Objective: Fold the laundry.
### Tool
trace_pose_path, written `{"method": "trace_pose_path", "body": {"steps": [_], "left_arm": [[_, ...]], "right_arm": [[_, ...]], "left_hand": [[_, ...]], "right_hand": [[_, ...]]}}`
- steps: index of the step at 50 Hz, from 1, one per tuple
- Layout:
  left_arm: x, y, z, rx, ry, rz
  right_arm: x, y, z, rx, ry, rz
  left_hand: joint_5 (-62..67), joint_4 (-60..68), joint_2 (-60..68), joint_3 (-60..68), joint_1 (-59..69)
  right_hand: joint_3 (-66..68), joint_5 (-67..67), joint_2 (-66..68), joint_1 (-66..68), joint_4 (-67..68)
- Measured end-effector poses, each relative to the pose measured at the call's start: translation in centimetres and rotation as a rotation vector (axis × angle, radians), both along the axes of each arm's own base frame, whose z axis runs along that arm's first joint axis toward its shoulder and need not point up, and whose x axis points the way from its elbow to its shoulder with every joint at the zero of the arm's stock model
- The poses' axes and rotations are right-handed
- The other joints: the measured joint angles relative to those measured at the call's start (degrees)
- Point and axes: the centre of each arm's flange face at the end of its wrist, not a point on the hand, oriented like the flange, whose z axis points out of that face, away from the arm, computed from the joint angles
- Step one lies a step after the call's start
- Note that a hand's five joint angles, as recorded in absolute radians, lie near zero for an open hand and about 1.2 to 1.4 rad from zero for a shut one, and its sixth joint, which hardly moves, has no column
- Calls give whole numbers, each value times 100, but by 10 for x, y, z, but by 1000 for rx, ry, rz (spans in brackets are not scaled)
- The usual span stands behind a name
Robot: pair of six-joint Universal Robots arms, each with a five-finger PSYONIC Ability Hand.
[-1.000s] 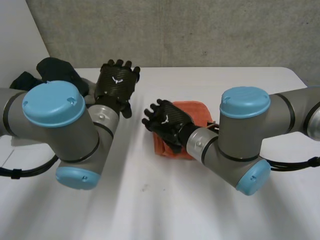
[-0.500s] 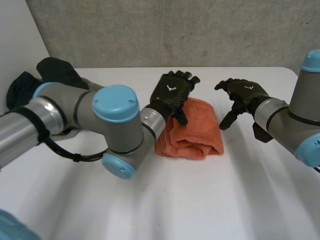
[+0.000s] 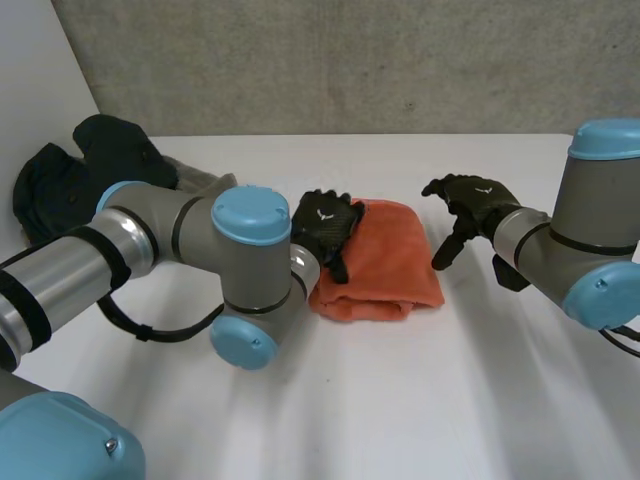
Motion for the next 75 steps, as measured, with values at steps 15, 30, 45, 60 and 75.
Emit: {"method": "trace_pose_path", "body": {"steps": [15, 30, 45, 60, 75], "left_arm": [[18, 4, -2, -90, -211, 70], [22, 13, 35, -128, -156, 76], [12, 2, 13, -45, -45, 10], [31, -11, -9, 40, -125, 64], [34, -6, 40, 6, -51, 16]], "right_arm": [[31, 4, -41, 62, 41, 137], [41, -4, -42, -37, 162, 147], [48, 13, 11, -145, 155, 135], [51, 4, -57, 28, 176, 132], [39, 8, 7, -84, 112, 76]], "left_hand": [[-16, -14, -13, -14, -18], [-412, -347, -338, -323, -166], [-497, -449, -434, -399, -203], [-499, -449, -434, -399, -203], [-501, -451, -438, -401, -207]], "right_hand": [[0, 0, 0, -34, 0], [0, -5, 0, -34, 0], [0, -5, 0, -34, 0], [0, -6, 0, -173, 0], [0, -6, 0, -201, 0]]}}
